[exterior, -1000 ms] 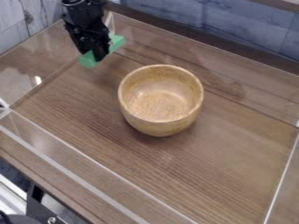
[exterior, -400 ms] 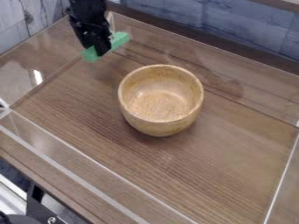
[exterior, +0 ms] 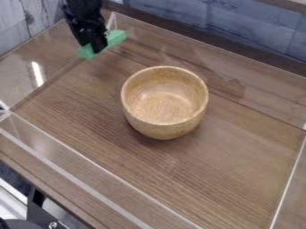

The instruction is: Move green stick from inside the wooden bowl to the table next to it

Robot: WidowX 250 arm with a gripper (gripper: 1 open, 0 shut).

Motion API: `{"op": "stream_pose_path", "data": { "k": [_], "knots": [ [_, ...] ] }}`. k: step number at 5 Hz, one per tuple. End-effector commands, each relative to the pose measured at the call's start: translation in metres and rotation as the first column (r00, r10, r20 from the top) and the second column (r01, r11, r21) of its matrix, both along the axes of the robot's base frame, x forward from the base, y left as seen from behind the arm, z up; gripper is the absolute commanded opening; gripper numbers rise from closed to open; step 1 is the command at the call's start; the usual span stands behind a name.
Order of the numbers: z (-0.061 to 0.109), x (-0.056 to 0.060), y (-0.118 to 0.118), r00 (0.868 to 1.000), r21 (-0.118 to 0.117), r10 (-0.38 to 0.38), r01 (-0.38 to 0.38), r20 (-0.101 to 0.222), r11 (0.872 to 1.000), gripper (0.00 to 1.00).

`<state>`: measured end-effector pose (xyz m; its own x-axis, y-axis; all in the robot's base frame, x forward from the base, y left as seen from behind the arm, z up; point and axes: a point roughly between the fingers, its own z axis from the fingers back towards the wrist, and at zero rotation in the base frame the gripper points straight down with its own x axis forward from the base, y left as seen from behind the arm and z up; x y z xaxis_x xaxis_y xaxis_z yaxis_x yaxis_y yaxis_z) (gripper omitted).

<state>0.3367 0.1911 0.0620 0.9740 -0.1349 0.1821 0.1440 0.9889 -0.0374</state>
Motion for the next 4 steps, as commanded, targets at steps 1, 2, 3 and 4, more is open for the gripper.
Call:
{"op": "stream_pose_path", "data": {
  "k": [1, 2, 3, 4],
  "knots": [
    [0.015, 0.010, 0.004, 0.999, 0.026, 0.002, -0.003, 0.043, 1.000, 0.00],
    [0.016, 0.005, 0.007, 0.999, 0.014, 0.012, -0.012, 0.031, 1.000, 0.00],
    [0.020, 0.000, 0.010, 0.999, 0.000, 0.026, -0.026, 0.021, 1.000, 0.00],
    [0.022, 0.003, 0.022, 0.998, -0.016, 0.061, -0.061, 0.013, 0.998, 0.00]
  ]
}}
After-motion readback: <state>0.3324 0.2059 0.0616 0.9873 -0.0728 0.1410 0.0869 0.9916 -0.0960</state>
